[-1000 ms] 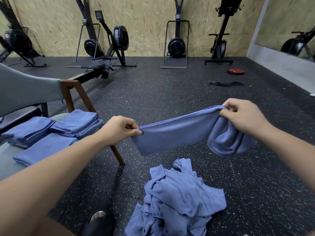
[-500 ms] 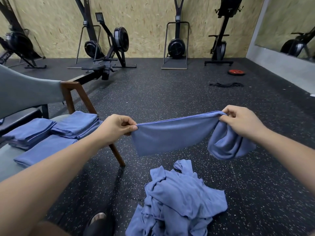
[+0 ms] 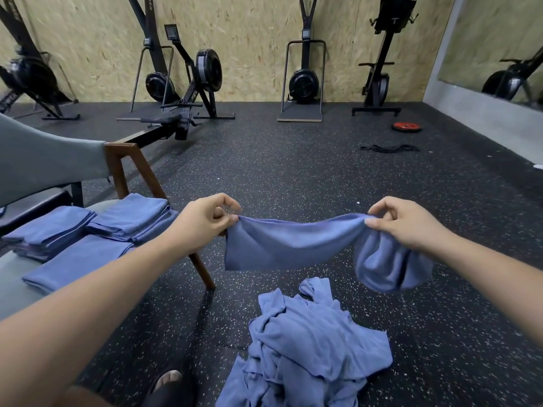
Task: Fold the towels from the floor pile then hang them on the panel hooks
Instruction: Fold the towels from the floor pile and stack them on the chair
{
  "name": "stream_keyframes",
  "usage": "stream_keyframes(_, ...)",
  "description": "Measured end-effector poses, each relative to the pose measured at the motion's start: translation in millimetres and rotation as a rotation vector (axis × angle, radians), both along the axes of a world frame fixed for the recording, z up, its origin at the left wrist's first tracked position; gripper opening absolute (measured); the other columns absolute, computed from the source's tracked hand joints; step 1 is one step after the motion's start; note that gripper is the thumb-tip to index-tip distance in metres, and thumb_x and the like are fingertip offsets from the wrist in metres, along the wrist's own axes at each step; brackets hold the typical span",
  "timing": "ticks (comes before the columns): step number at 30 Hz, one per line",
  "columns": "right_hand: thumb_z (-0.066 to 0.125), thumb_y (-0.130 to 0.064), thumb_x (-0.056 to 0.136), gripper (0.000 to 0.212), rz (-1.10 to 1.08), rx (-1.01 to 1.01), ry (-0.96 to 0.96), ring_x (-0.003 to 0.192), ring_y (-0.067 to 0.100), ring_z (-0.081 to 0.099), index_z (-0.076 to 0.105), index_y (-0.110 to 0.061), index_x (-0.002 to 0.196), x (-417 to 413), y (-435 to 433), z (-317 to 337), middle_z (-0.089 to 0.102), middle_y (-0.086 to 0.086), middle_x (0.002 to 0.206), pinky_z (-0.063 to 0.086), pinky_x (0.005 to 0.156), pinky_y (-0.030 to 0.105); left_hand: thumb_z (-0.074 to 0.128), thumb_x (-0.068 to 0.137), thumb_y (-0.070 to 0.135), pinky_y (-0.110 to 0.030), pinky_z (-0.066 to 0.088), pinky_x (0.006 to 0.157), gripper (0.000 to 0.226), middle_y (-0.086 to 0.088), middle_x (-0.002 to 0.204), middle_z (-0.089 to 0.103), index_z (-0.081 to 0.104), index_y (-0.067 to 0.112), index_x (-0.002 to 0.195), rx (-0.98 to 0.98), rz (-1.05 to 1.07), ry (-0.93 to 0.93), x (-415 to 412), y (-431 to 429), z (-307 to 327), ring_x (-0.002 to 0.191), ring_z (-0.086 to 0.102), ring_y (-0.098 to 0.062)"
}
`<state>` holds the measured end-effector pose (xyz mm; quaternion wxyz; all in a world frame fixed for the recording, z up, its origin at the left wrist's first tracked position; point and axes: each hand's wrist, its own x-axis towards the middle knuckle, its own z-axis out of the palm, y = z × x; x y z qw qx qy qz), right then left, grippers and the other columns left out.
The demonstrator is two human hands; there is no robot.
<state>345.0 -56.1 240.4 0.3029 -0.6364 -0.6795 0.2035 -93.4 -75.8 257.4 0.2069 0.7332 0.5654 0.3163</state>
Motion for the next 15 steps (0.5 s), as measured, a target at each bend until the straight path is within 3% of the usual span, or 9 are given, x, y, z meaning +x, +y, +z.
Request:
stream_keyframes(3,0.09,-0.032,0.086,0.019,0.014,-0.077,0.047,0.061,0.01,0.055,0.075,-0.026,0.096,-10.4,-6.7,-10.1,0.065,-0.003,0.068,0.041,0.062,0.03,0.065,0.103,0.017,-0.03,0.042,0.059,0.02,0.005,0.07,0.07,0.061,0.033,0.113,-0.002,-0.012,0.076,12.6,-3.9,2.8,0.056,0.051,-0.008)
stream_keyframes(5,0.09,-0.03,0.086,0.019,0.039,-0.143,0.071,0.055,0.007,0.052,0.077,-0.024,0.098,-20.3,-12.0,-18.9,0.063,-0.006,0.066,0.041,0.06,0.029,0.06,0.098,0.009,-0.02,0.036,0.057,0.025,0.014,0.064,0.065,0.059,0.029,0.113,0.007,-0.024,0.136,21.3,-6.2,2.0,0.054,0.05,-0.002)
stream_keyframes(7,0.089,-0.028,0.088,0.018,0.075,-0.21,0.071,0.05,0.006,0.05,0.077,-0.022,0.1,-34.1,-19.1,-24.2,0.061,-0.007,0.062,0.042,0.055,0.026,0.061,0.095,0.007,-0.017,0.037,0.058,0.027,0.02,0.063,0.063,0.058,0.028,0.112,0.006,-0.032,0.213,25.6,-8.3,1.8,0.057,0.053,-0.001)
stream_keyframes(10,0.086,-0.02,0.091,0.02,0.14,-0.351,0.265,0.056,0.017,0.05,0.076,-0.01,0.105,-59.1,-33.3,-23.3,0.059,0.006,0.07,0.043,0.046,0.025,0.071,0.095,0.014,-0.013,0.041,0.053,0.024,0.022,0.064,0.067,0.06,0.028,0.111,-0.029,-0.059,0.28,27.2,-12.8,6.8,0.057,0.057,0.004)
stream_keyframes(13,0.085,-0.016,0.091,0.026,0.224,-0.484,0.474,0.071,0.021,0.055,0.074,-0.003,0.111,-84.6,-48.3,-11.0,0.058,0.016,0.085,0.054,0.055,0.028,0.078,0.09,0.018,-0.01,0.043,0.048,0.026,0.015,0.069,0.074,0.065,0.027,0.111,-0.043,-0.075,0.294,30.6,-18.6,14.2,0.06,0.061,0.004)
stream_keyframes(15,0.084,-0.011,0.091,0.029,0.274,-0.545,0.552,0.072,0.021,0.059,0.073,0.0,0.114,-98.9,-55.4,-1.2,0.06,0.018,0.088,0.06,0.062,0.03,0.079,0.089,0.018,-0.01,0.044,0.053,0.026,0.015,0.072,0.076,0.067,0.029,0.109,-0.033,-0.097,0.305,34.9,-23.6,18.9,0.065,0.064,0.007)
